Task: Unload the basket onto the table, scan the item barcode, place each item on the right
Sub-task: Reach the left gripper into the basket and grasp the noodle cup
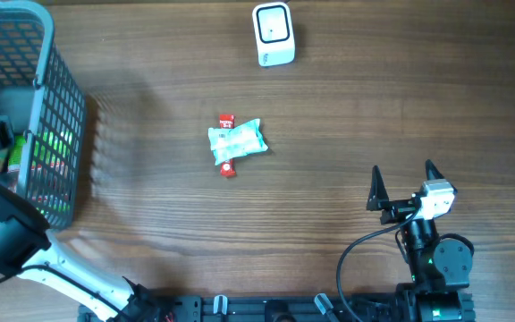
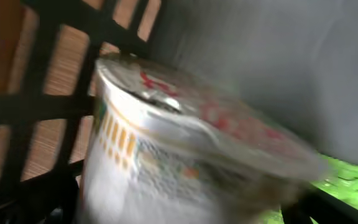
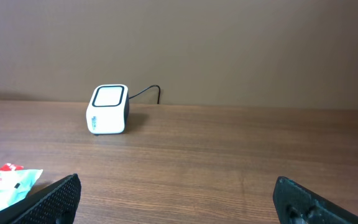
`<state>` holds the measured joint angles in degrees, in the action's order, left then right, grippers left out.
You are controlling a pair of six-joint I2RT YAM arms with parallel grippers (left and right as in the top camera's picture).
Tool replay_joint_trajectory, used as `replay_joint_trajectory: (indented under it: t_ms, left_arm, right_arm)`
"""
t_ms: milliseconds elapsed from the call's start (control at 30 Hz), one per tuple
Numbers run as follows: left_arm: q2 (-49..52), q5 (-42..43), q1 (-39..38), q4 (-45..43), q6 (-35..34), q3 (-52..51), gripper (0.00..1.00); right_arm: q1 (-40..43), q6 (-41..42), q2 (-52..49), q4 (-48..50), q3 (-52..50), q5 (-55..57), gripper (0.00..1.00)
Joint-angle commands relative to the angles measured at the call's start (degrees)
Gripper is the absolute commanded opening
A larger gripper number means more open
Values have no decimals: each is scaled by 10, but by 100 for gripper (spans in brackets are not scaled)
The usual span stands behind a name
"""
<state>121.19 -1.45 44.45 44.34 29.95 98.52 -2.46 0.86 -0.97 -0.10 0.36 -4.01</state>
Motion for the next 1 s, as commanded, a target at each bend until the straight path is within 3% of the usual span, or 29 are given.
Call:
replay_joint_trajectory:
  t_ms: [0,67,200,433,567,733,967]
  left_arm:
    - [28,-1,5,2,12,0,98]
    - [33,20,4,11,9,0,88]
    - [32,31,3,7,9,0,79]
    - [-26,42,3,-43,-72,0,77]
    - [-110,96,3,-47,-102,0,69]
    - [-235,98,-15,-43,-177,0,71]
    - [-481,98,-144,26,-331,0,68]
  right_arm:
    - [3,8,0,2,0,-4,100]
    - [3,8,0,2,0,-4,100]
    - [3,7,0,2,0,-4,100]
    - [3,8,0,2,0,-4,100]
    - [3,8,0,2,0,-4,100]
    - [3,8,0,2,0,-4,100]
    - [3,8,0,2,0,-4,100]
